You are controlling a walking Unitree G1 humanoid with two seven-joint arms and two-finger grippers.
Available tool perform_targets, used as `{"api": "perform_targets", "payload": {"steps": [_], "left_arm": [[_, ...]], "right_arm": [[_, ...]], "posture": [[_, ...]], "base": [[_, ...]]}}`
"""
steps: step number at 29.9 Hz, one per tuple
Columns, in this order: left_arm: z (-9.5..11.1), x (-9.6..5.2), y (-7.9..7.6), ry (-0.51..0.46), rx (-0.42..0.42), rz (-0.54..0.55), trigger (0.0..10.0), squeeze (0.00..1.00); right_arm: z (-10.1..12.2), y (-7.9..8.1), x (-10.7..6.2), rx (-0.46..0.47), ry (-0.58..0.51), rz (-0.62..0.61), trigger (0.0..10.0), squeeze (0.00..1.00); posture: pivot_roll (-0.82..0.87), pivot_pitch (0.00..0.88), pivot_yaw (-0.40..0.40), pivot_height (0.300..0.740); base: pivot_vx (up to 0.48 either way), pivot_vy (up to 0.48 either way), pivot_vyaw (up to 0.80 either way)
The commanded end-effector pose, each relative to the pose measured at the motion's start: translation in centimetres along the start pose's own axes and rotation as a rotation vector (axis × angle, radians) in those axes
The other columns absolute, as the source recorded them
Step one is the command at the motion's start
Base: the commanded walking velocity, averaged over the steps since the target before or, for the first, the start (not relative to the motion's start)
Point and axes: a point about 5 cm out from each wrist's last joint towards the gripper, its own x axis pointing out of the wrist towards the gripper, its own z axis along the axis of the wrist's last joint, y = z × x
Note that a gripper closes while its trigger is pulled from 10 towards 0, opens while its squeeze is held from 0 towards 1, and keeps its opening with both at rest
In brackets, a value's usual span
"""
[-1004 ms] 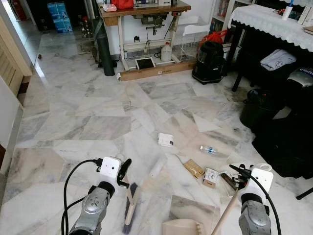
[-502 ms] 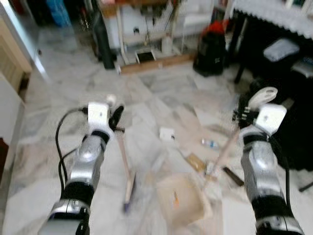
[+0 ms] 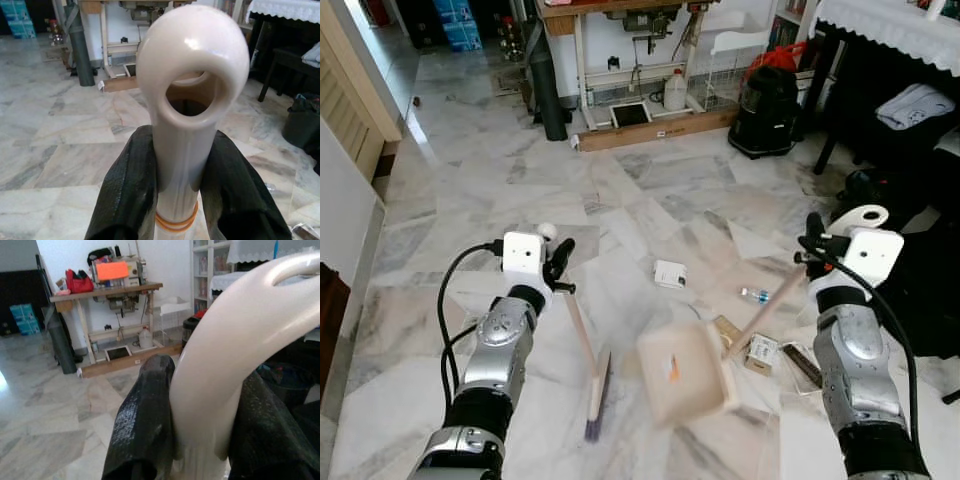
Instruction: Sweep floor
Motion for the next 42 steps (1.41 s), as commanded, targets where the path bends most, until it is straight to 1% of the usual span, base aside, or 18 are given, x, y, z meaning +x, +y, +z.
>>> {"api": "perform_targets", "payload": {"steps": [1, 6, 9, 12, 14, 17, 21, 26, 29, 33, 36, 40, 42], "left_arm": [[1.4, 0.2, 0.1, -0.065, 0.002, 0.005, 10.0, 0.00], [1.1, -0.3, -0.2, -0.058, 0.017, -0.009, 10.0, 0.00], [0.9, -0.6, -0.2, -0.060, 0.002, -0.006, 10.0, 0.00], [0.9, -0.8, -0.2, -0.063, -0.041, 0.010, 10.0, 0.00], [1.0, -0.7, -0.1, -0.066, -0.048, 0.017, 10.0, 0.00], [1.0, -0.7, -0.1, -0.063, -0.043, 0.022, 10.0, 0.00], [1.0, -0.7, -0.1, -0.062, -0.037, 0.018, 10.0, 0.00], [1.0, -0.7, -0.2, -0.057, -0.037, 0.014, 10.0, 0.00], [1.0, -0.6, -0.3, -0.053, -0.035, 0.006, 10.0, 0.00], [1.1, -0.5, -0.4, -0.055, -0.031, -0.002, 10.0, 0.00], [1.2, -0.5, -0.5, -0.057, -0.011, -0.014, 10.0, 0.00], [1.3, -0.4, -0.5, -0.054, 0.002, -0.020, 10.0, 0.00], [1.3, -0.4, -0.5, -0.060, -0.006, -0.020, 10.0, 0.00]], "right_arm": [[1.6, 0.3, 0.2, 0.006, -0.065, -0.001, 10.0, 0.00], [1.2, 0.5, -0.2, 0.005, -0.047, -0.005, 10.0, 0.00], [0.7, 0.6, -0.6, -0.010, -0.024, -0.002, 10.0, 0.00], [0.3, 0.6, -0.8, 0.003, -0.007, -0.014, 10.0, 0.00], [0.2, 0.6, -0.9, 0.010, 0.000, -0.023, 10.0, 0.00], [0.0, 0.4, -1.0, -0.019, 0.005, -0.049, 10.0, 0.00], [-0.2, 0.5, -1.2, -0.002, 0.006, -0.044, 10.0, 0.00], [-0.1, 0.2, -1.2, 0.020, 0.011, -0.071, 10.0, 0.00], [0.0, 0.2, -1.1, 0.035, 0.007, -0.069, 10.0, 0.00], [0.0, 0.2, -1.2, 0.024, -0.002, -0.070, 10.0, 0.00], [0.1, 0.2, -1.2, 0.015, -0.011, -0.072, 10.0, 0.00], [0.0, 0.4, -1.2, 0.029, -0.007, -0.071, 10.0, 0.00], [0.0, 0.4, -1.2, 0.030, -0.007, -0.072, 10.0, 0.00]], "posture": [[-0.11, 0.000, 0.020, 0.740], [-0.11, 0.000, 0.017, 0.740], [-0.11, 0.000, 0.017, 0.740], [-0.11, 0.000, 0.014, 0.740], [-0.11, 0.000, 0.014, 0.740], [-0.10, 0.000, 0.013, 0.740], [-0.10, 0.000, 0.017, 0.740], [-0.11, 0.000, 0.021, 0.740], [-0.11, 0.000, 0.025, 0.740], [-0.11, 0.000, 0.027, 0.740], [-0.11, 0.000, 0.030, 0.740], [-0.10, 0.000, 0.033, 0.740], [-0.10, 0.000, 0.033, 0.740]], "base": [[0.000, 0.000, 0.00], [0.000, 0.000, 0.00], [0.000, 0.000, 0.00], [0.000, 0.000, 0.00], [0.000, 0.000, 0.00], [0.000, 0.387, 0.00], [0.000, 0.480, 0.00], [0.000, 0.479, 0.00], [0.000, 0.480, -0.75], [0.000, 0.465, -0.70], [0.000, 0.000, 0.00], [0.000, 0.000, 0.00], [0.000, 0.000, 0.00]]}}
